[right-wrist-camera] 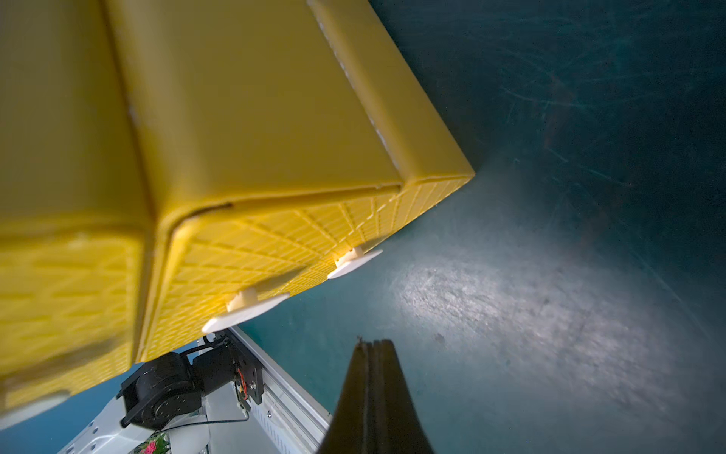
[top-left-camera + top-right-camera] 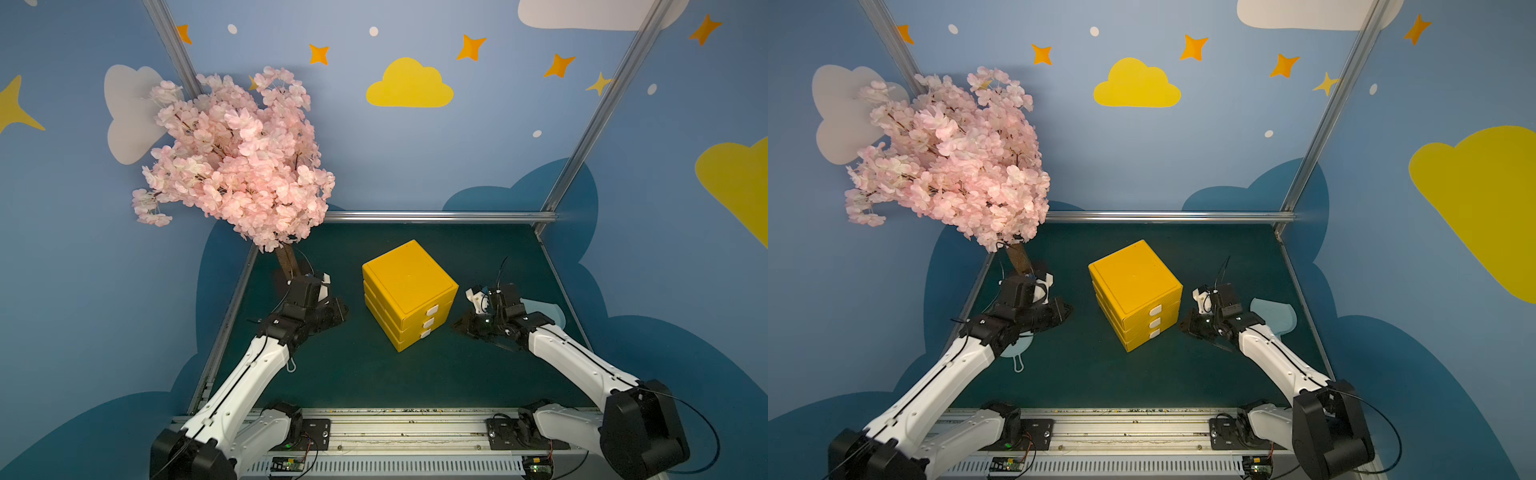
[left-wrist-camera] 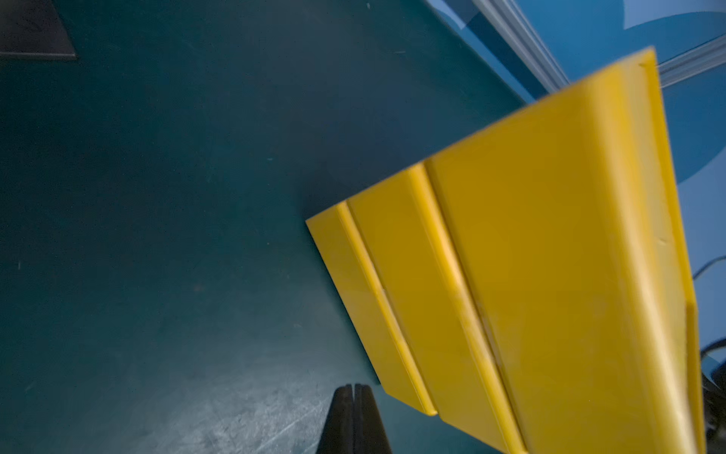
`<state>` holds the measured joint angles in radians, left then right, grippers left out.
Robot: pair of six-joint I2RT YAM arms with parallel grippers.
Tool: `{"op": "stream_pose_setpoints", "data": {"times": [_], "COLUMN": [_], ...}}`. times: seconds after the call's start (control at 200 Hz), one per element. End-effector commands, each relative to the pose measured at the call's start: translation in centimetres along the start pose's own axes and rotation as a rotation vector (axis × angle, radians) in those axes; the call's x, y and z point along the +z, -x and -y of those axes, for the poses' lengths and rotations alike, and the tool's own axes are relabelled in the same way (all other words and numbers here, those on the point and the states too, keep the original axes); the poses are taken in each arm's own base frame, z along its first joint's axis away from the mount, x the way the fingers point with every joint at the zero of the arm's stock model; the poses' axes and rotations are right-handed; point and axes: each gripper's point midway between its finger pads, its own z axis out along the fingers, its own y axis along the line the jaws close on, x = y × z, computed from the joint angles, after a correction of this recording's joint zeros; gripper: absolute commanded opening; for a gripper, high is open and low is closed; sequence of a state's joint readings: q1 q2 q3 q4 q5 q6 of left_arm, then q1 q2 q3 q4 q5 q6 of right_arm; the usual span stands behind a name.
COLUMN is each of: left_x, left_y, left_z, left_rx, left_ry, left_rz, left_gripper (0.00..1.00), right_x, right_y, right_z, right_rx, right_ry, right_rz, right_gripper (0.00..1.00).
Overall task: Take the seed bags out of the drawer
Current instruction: Adjust the storage box at the center of the board.
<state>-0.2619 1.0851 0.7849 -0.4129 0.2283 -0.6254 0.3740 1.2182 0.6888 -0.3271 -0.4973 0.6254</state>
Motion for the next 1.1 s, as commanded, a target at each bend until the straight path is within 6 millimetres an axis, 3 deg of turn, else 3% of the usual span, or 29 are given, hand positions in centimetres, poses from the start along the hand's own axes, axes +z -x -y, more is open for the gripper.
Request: {"op": "stream_pose_setpoints", "data": {"times": [0.0,0.245,0.521,0.811,1.096], "left_x": [0.6,4.3,8.2,10.3,9.8], "left_y": [3.8,8.0,9.9,8.6,5.6], "left_z": [1.7,1.4,0.9,2.2,2.5], "left_rx": [0.045,0.046,0.021,0.068,0.117], "left_ry": [-0.062,-0.025,-0.016,-0.142,-0.192], "left_rz": [0.08,0.141,0.146,0.075,0.02], "left_gripper": [0.04,0.13,0.26,0.3,0.28], "right_x": [0.2,1.6,2.3,2.7,3.0], "right_y": [1.5,2.8,3.8,5.1,7.4], "right_z": [-1.1,-1.1,-0.9,0.3,1.1], "right_rx": [-0.021,-0.021,-0.024,-0.041,-0.062], "right_ry": [0.021,0.012,-0.004,-0.058,-0.081], "right_rz": [0.026,0.001,-0.008,-0.022,-0.032], "right_gripper": [0.0,0.0,0.0,0.0,0.0]}}
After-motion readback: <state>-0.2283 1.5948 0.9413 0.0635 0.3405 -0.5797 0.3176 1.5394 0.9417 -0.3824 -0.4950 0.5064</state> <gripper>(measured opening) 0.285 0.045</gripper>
